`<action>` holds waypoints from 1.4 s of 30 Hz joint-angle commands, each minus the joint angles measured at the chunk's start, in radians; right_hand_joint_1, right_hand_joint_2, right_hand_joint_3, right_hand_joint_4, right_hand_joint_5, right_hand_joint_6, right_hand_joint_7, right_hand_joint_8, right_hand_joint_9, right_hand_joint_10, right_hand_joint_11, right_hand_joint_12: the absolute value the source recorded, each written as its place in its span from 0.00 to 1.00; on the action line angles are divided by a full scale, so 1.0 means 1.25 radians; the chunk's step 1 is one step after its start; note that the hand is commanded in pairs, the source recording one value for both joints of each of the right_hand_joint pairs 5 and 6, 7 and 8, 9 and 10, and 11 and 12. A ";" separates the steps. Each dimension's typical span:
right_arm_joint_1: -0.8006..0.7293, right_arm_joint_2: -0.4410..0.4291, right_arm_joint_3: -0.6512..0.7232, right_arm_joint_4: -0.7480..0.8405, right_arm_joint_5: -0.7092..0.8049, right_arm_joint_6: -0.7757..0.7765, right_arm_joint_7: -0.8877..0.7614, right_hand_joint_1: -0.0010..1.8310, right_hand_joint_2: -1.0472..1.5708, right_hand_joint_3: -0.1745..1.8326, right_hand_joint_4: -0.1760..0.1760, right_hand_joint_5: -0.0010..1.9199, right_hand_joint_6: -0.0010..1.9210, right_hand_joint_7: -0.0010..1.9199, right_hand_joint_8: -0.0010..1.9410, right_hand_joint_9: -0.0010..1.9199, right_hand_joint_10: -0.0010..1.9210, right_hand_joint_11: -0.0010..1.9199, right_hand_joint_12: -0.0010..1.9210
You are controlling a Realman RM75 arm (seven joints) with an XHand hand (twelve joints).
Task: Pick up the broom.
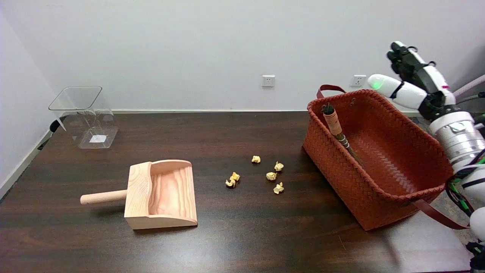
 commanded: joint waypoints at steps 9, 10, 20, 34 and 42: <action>0.078 0.053 -0.113 0.004 -0.043 -0.135 0.096 0.42 0.65 0.00 0.50 0.06 0.06 0.11 0.11 0.06 0.06 0.06 0.06; 0.078 0.053 -0.117 0.003 -0.044 -0.135 0.097 0.42 0.65 0.00 0.50 0.06 0.06 0.11 0.11 0.06 0.06 0.06 0.06; 0.083 0.053 -0.147 0.001 -0.081 -0.134 0.097 0.43 0.65 0.00 0.50 0.06 0.06 0.12 0.12 0.06 0.06 0.06 0.06; 0.114 0.060 -0.225 -0.010 -0.074 -0.143 0.100 0.45 0.64 0.00 0.50 0.07 0.07 0.13 0.13 0.07 0.07 0.07 0.07; 0.127 0.061 -0.253 -0.018 -0.073 -0.144 0.125 0.46 0.64 0.00 0.50 0.08 0.08 0.14 0.14 0.08 0.08 0.08 0.08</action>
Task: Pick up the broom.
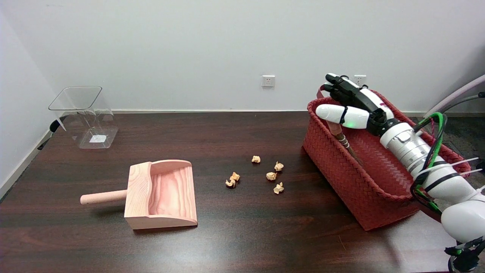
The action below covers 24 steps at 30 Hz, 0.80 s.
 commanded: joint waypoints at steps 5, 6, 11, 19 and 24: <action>0.029 0.006 -0.070 -0.022 -0.004 -0.014 0.032 0.46 0.64 0.00 0.50 0.08 0.08 0.15 0.15 0.08 0.08 0.08 0.08; 0.029 0.006 -0.070 -0.024 -0.004 -0.014 0.032 0.46 0.64 0.00 0.50 0.08 0.08 0.15 0.15 0.08 0.08 0.08 0.08; 0.031 0.006 -0.074 -0.026 -0.004 -0.014 0.033 0.47 0.64 0.00 0.50 0.09 0.09 0.16 0.16 0.09 0.09 0.09 0.09; 0.030 0.006 -0.081 -0.038 0.005 -0.014 0.033 0.49 0.63 0.00 0.50 0.13 0.13 0.24 0.24 0.13 0.13 0.13 0.13; 0.030 0.005 -0.080 -0.042 0.005 -0.014 0.033 0.50 0.63 0.00 0.50 0.15 0.15 0.25 0.25 0.15 0.15 0.15 0.15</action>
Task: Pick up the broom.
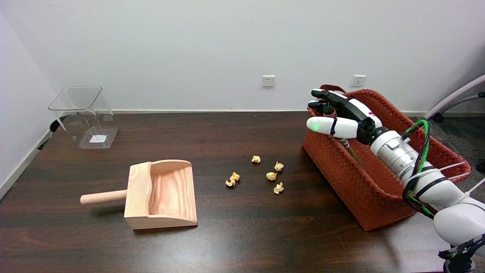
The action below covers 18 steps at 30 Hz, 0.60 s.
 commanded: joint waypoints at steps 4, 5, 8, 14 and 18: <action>0.004 0.000 -0.018 -0.026 0.012 -0.002 0.005 0.50 0.63 0.00 0.50 0.16 0.16 0.26 0.25 0.16 0.16 0.16 0.16; 0.004 0.000 -0.018 -0.027 0.016 -0.002 0.005 0.50 0.63 0.00 0.50 0.17 0.17 0.27 0.26 0.17 0.17 0.17 0.17; 0.005 0.000 -0.019 -0.030 0.020 0.000 0.005 0.50 0.64 0.00 0.50 0.22 0.22 0.36 0.35 0.22 0.22 0.22 0.22; 0.005 -0.006 -0.014 -0.032 0.023 0.001 0.005 0.51 0.69 0.04 0.50 0.49 0.49 0.75 0.74 0.49 0.49 0.49 0.49; 0.005 -0.006 -0.013 -0.033 0.027 0.005 0.005 0.51 0.72 0.08 0.50 0.61 0.61 0.87 0.86 0.61 0.61 0.61 0.61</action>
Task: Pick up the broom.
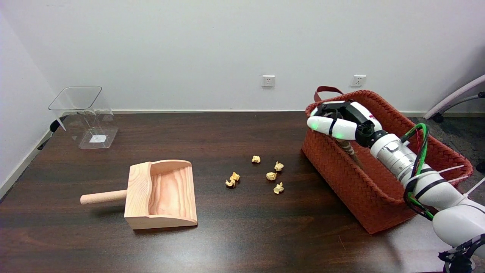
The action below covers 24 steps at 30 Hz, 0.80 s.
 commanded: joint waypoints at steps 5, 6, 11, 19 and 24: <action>0.002 -0.007 0.000 -0.013 0.015 0.007 0.001 0.51 0.75 0.13 0.50 0.70 0.70 0.95 0.94 0.70 0.70 0.70 0.70; 0.001 -0.007 0.000 -0.013 0.015 0.007 0.001 0.51 0.75 0.13 0.50 0.72 0.72 0.95 0.94 0.72 0.72 0.72 0.72; -0.001 -0.008 0.003 -0.013 0.015 0.009 0.001 0.48 0.82 0.13 0.50 1.00 1.00 1.00 0.99 1.00 1.00 1.00 1.00; -0.006 -0.011 0.019 -0.011 0.031 0.061 0.001 0.52 0.93 0.24 0.50 1.00 1.00 1.00 0.99 1.00 1.00 1.00 1.00; -0.006 -0.012 0.035 -0.011 0.033 0.098 0.001 0.49 0.95 0.33 0.50 1.00 1.00 1.00 0.99 1.00 1.00 1.00 1.00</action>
